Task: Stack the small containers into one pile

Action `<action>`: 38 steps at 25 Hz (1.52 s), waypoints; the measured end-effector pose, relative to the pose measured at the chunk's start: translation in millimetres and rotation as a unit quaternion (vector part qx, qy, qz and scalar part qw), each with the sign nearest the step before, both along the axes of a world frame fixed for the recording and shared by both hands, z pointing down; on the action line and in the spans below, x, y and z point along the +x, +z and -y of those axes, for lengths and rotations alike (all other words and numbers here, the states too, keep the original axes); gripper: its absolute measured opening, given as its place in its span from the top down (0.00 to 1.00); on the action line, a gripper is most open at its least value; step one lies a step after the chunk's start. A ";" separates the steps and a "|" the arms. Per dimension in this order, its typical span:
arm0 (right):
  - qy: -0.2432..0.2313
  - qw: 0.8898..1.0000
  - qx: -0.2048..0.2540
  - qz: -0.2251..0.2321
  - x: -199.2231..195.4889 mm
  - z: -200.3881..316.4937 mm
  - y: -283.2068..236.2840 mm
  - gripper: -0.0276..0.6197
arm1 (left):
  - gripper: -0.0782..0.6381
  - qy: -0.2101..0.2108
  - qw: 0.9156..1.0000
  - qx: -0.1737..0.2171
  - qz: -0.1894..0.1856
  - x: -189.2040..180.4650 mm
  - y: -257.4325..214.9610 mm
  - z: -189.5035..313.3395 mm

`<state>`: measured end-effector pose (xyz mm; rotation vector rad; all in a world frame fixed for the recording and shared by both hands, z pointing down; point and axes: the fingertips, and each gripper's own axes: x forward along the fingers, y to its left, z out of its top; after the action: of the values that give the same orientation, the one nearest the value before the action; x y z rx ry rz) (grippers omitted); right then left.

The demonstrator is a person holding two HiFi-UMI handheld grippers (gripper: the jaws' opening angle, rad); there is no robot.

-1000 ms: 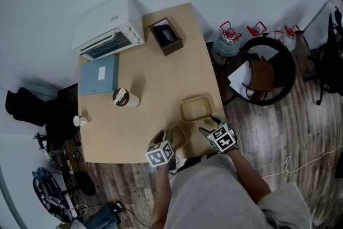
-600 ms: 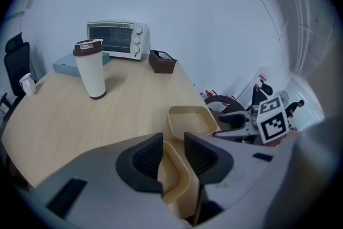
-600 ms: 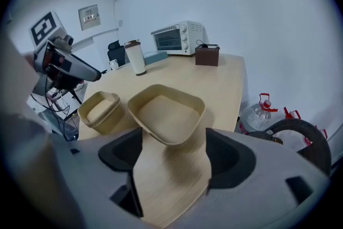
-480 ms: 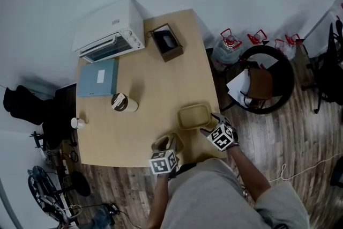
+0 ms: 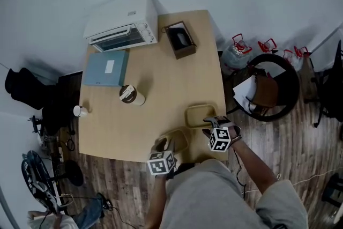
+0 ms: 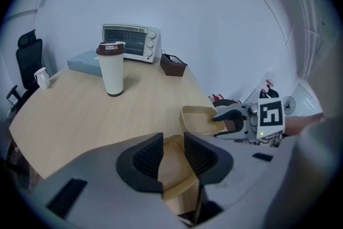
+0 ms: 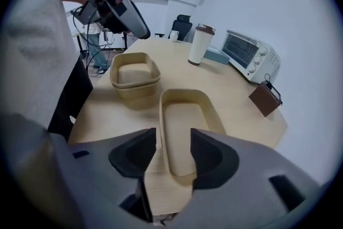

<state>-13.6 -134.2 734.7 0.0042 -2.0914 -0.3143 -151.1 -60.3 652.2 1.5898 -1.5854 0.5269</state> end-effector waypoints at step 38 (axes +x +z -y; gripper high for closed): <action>-0.068 0.993 0.085 -0.054 -15.5 -17.2 -26.2 0.93 | 0.88 -0.072 0.995 0.062 -0.023 -39.8 -10.2 -135.0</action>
<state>-29.1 -116.9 708.5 -0.0525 -1.9572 -0.5615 -191.0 74.7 642.0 1.5530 -1.7097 0.3173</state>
